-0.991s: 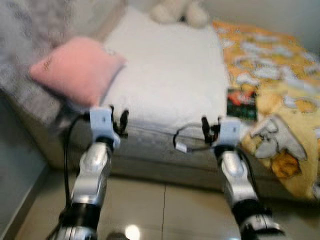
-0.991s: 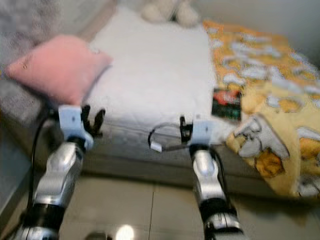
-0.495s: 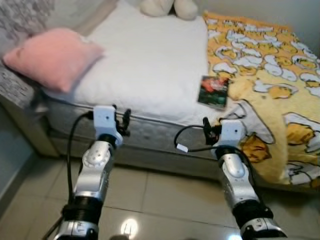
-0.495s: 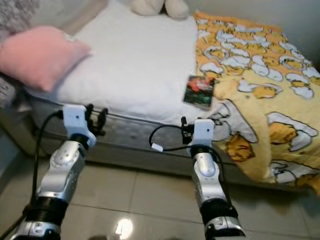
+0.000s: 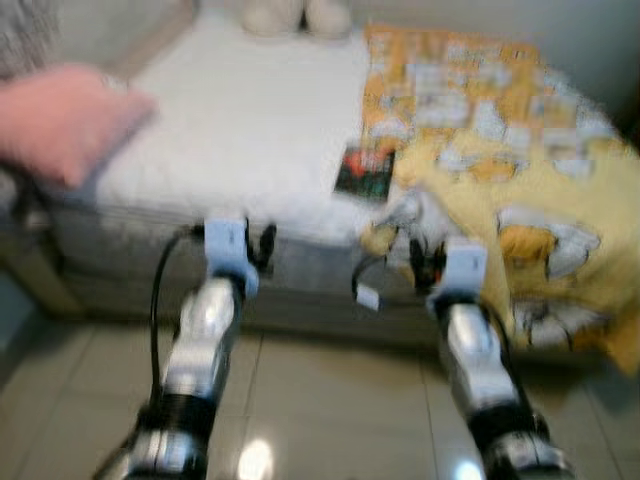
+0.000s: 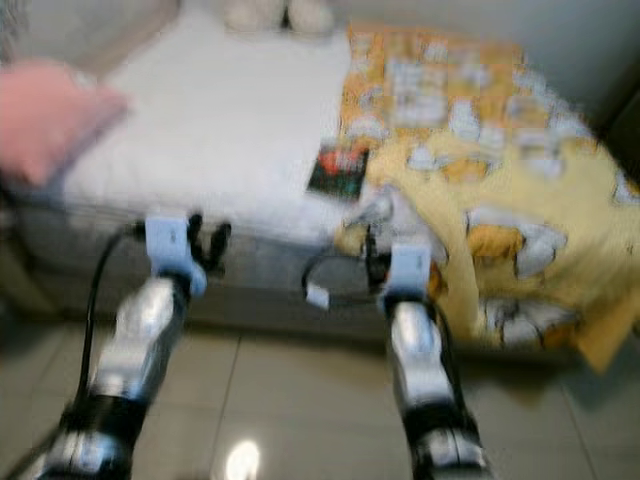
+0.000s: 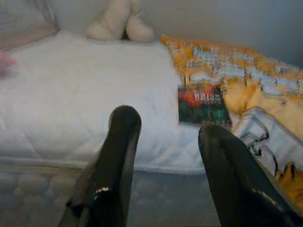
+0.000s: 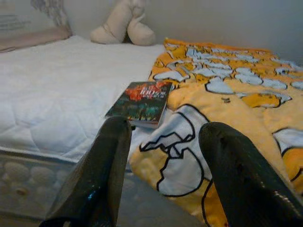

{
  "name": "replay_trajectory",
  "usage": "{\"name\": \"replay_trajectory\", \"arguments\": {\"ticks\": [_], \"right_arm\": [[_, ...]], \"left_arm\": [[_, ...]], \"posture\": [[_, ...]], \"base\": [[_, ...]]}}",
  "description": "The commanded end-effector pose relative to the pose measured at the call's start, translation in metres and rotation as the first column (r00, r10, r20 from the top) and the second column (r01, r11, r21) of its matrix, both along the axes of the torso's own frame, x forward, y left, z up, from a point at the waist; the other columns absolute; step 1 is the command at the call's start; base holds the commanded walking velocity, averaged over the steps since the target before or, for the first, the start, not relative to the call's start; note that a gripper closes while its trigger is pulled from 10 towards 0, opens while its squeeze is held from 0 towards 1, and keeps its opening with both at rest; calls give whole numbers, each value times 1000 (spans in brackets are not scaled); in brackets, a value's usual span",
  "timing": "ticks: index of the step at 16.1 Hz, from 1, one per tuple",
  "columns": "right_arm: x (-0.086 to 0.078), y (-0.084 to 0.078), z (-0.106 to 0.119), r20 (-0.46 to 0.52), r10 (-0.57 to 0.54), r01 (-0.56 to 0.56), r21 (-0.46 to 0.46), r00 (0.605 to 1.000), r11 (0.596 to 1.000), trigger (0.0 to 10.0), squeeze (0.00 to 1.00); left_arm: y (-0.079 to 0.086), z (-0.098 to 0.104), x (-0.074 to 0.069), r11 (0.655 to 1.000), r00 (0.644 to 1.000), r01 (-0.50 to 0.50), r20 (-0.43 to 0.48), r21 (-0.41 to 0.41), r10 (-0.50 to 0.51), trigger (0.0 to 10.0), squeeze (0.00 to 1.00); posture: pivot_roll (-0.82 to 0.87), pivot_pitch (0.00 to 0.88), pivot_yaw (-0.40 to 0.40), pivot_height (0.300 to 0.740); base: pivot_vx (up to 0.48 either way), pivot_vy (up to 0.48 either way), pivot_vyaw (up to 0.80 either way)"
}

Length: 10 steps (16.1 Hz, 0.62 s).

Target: Clean up the room

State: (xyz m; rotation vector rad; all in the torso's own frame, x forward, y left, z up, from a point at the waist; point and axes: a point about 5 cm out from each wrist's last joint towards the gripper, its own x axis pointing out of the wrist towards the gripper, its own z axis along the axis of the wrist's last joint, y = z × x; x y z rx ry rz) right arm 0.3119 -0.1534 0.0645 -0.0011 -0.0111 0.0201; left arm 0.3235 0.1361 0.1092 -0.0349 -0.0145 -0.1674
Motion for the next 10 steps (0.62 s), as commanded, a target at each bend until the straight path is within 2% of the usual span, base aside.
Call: {"name": "replay_trajectory", "arguments": {"ticks": [1, 10], "right_arm": [[2, -4, 5, 17, -14, 14, -4, 1000, 1000, 10000, 0], [2, -6, 5, 18, -13, 13, -10, 1000, 1000, 10000, 0]], "left_arm": [[-8, 1, 0, 999, 999, 38, 6, -3, -38, 10000, 0], [-14, 1, 1, 997, 998, 69, 9, -16, -69, 10000, 0]], "posture": [[139, 0, -61, 740], [127, 0, -61, 740]], "base": [[480, 0, 0], [480, 0, 0]]}}
